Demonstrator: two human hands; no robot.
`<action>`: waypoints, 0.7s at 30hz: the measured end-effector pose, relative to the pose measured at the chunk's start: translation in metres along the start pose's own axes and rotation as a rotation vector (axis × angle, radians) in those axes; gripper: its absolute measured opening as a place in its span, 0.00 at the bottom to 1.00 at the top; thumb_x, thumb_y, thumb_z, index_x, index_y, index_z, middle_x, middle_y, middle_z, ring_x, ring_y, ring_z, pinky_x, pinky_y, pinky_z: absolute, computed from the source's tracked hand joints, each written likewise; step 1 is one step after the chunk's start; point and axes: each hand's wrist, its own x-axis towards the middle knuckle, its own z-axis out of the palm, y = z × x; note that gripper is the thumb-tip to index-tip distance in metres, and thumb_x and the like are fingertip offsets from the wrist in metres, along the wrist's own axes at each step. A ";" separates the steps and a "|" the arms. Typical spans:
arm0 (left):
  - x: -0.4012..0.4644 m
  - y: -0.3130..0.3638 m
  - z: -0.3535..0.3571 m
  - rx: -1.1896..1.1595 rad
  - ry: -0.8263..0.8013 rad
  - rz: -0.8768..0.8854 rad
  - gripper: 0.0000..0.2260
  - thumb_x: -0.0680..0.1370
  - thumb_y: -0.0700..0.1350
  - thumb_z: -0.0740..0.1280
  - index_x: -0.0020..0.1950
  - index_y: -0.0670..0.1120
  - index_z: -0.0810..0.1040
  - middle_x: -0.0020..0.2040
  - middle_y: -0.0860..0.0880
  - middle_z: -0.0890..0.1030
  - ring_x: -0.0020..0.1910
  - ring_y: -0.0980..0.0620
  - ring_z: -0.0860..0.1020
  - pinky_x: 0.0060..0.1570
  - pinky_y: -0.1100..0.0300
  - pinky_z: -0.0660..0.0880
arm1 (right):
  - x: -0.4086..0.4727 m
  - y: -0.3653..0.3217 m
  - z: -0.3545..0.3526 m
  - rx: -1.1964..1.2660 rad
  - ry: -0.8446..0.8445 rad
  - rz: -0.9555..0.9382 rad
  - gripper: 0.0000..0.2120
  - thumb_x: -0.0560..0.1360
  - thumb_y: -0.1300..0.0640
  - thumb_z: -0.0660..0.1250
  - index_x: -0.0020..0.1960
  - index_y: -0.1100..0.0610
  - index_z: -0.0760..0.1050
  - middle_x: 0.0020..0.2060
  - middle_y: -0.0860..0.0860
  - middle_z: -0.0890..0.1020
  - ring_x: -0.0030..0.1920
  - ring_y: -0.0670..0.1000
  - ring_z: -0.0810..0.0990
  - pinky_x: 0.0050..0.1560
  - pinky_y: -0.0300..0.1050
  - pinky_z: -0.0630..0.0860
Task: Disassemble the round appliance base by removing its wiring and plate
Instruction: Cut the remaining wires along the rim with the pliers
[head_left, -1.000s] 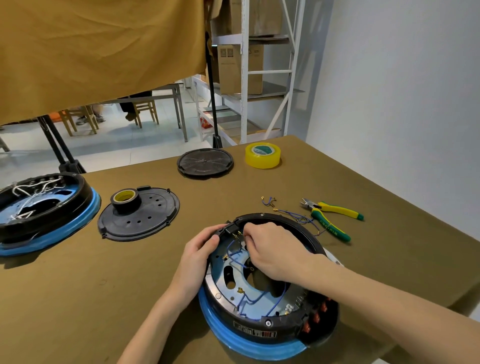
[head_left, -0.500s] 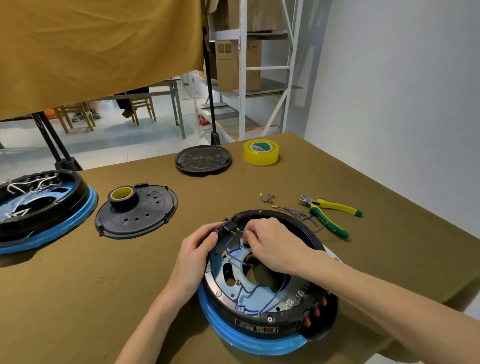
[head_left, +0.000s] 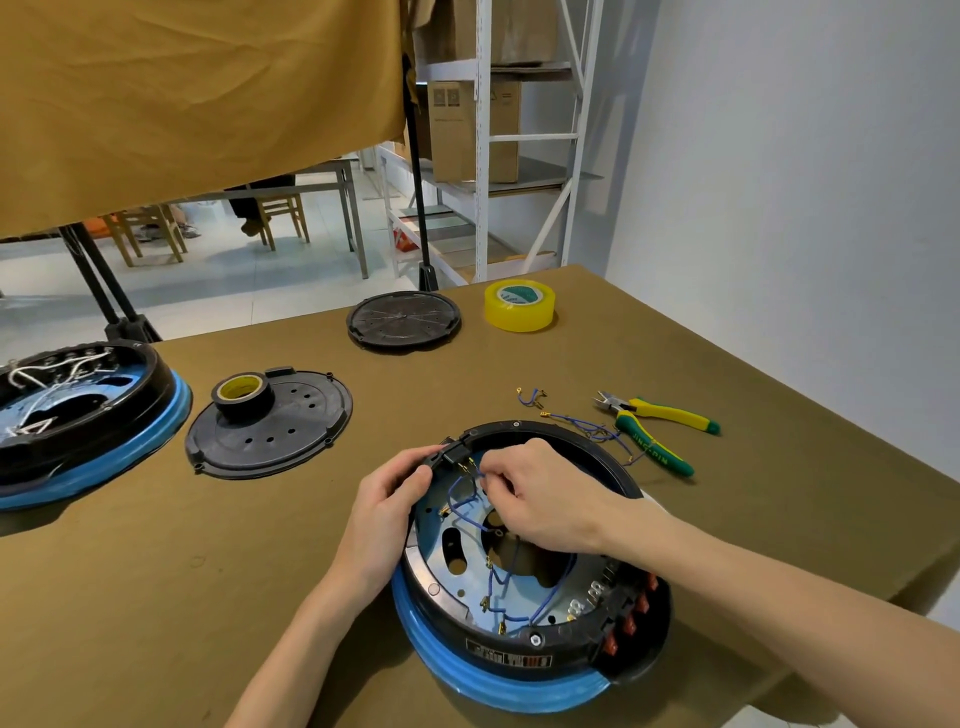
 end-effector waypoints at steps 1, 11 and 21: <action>0.000 0.000 0.000 0.000 -0.002 0.003 0.13 0.84 0.37 0.61 0.60 0.48 0.83 0.53 0.51 0.87 0.52 0.53 0.84 0.45 0.66 0.78 | 0.001 0.000 0.000 0.004 -0.001 -0.006 0.15 0.79 0.64 0.58 0.33 0.57 0.68 0.26 0.53 0.72 0.27 0.55 0.67 0.31 0.51 0.64; 0.000 -0.001 -0.001 0.018 0.006 0.017 0.13 0.84 0.36 0.62 0.59 0.48 0.84 0.53 0.50 0.87 0.52 0.52 0.84 0.46 0.65 0.79 | 0.000 0.002 0.001 0.041 0.004 -0.013 0.19 0.79 0.64 0.58 0.32 0.50 0.65 0.25 0.50 0.70 0.26 0.50 0.65 0.30 0.45 0.63; -0.001 0.000 -0.001 0.049 0.009 0.014 0.13 0.84 0.38 0.62 0.60 0.49 0.83 0.53 0.52 0.87 0.51 0.52 0.84 0.46 0.63 0.79 | 0.000 0.012 -0.006 0.066 0.132 0.101 0.15 0.78 0.64 0.58 0.34 0.62 0.72 0.27 0.59 0.75 0.26 0.50 0.66 0.29 0.47 0.64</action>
